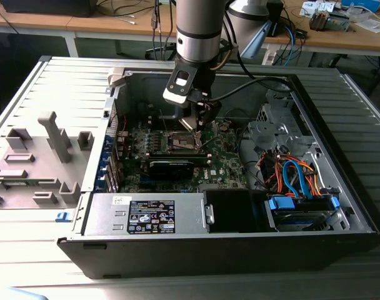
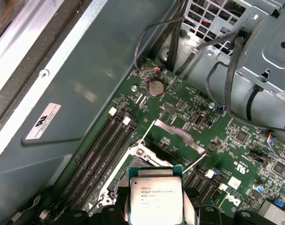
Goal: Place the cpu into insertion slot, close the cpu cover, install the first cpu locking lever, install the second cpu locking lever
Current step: 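Place the cpu into insertion slot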
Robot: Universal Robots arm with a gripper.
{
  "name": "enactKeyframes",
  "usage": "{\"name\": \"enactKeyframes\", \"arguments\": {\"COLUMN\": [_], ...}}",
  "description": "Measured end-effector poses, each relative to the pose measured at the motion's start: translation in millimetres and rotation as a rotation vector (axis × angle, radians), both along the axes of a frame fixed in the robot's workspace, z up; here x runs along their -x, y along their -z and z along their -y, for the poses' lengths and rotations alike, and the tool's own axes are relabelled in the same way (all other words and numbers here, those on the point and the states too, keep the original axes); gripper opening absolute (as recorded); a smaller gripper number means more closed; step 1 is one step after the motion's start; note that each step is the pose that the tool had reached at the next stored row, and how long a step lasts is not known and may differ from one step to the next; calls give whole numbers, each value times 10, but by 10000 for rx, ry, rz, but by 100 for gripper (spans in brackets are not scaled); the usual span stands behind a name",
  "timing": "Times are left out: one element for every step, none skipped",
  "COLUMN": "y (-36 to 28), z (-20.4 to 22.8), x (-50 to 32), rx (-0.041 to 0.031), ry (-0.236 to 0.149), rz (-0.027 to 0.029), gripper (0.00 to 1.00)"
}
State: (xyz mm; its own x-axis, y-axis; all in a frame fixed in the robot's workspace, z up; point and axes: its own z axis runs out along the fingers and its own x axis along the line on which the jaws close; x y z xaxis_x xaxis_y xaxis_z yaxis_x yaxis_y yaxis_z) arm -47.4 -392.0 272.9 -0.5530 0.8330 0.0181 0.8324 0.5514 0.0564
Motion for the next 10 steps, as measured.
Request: {"name": "enactKeyframes", "arguments": {"y": [0, 1, 1, 1, 2, 2, 3, 3, 3, 4], "z": [0, 0, 0, 0, 0, 0, 0, 0, 0, 0], "x": [0, 0, 0, 0, 0, 0, 0, 0, 0, 0], "rx": [0, 0, 0, 0, 0, 0, 0, 1, 0, 0], "ry": [7, 14, 21, 29, 36, 48, 55, 62, 70, 79], "rz": [0, 0, -1, 0, 0, 0, -1, 0, -1, 0], "gripper": [55, 55, 55, 55, 55, 55, 55, 55, 55, 55]}}
